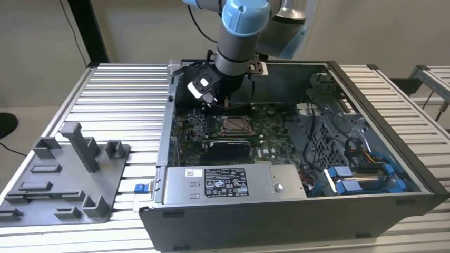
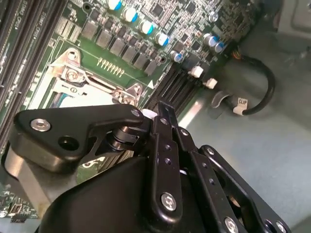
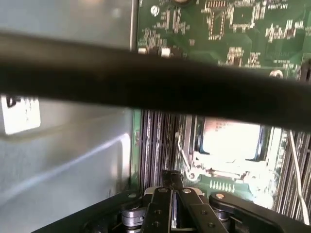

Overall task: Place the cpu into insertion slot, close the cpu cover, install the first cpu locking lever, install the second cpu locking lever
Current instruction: 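Install the first cpu locking lever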

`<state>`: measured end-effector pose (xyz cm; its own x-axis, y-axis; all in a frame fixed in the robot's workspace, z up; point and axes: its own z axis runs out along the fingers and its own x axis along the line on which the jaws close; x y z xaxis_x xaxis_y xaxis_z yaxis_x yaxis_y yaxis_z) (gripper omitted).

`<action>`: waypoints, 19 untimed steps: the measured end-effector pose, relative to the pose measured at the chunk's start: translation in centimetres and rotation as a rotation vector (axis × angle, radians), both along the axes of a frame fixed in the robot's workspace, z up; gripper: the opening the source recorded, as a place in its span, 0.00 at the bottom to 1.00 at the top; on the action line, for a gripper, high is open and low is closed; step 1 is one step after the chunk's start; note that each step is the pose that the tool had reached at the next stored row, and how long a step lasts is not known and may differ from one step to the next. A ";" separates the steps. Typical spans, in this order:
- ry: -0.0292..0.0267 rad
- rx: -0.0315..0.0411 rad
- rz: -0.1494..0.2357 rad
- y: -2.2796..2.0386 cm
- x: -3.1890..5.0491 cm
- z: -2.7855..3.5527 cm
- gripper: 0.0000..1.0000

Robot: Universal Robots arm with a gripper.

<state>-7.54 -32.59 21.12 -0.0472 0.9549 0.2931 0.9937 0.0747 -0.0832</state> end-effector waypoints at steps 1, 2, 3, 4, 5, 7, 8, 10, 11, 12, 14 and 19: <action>0.0001 0.0000 0.000 -0.07 -0.01 0.00 0.00; 0.0002 0.0000 0.000 -0.14 -0.02 0.00 0.00; 0.0002 -0.0001 0.000 -0.21 -0.02 0.00 0.00; 0.0002 -0.0001 -0.001 -0.25 -0.02 0.00 0.00; 0.0001 0.0000 -0.001 -0.31 -0.02 0.00 0.00; 0.0001 0.0000 -0.001 -0.41 -0.02 -0.02 0.00; 0.0001 0.0001 -0.001 -0.43 -0.02 -0.07 0.00; 0.0001 0.0000 -0.001 -0.45 -0.02 -0.22 0.00; 0.0001 0.0000 -0.001 -0.45 -0.02 -0.29 0.00; 0.0001 0.0000 -0.001 -0.46 -0.01 -0.34 0.00; 0.0002 -0.0002 -0.001 -0.47 0.00 -0.40 0.00; 0.0001 0.0000 -0.001 -0.46 0.11 -0.64 0.00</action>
<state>-7.43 -33.06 20.48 -0.0464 0.9550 0.2931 0.9938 0.0739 -0.0833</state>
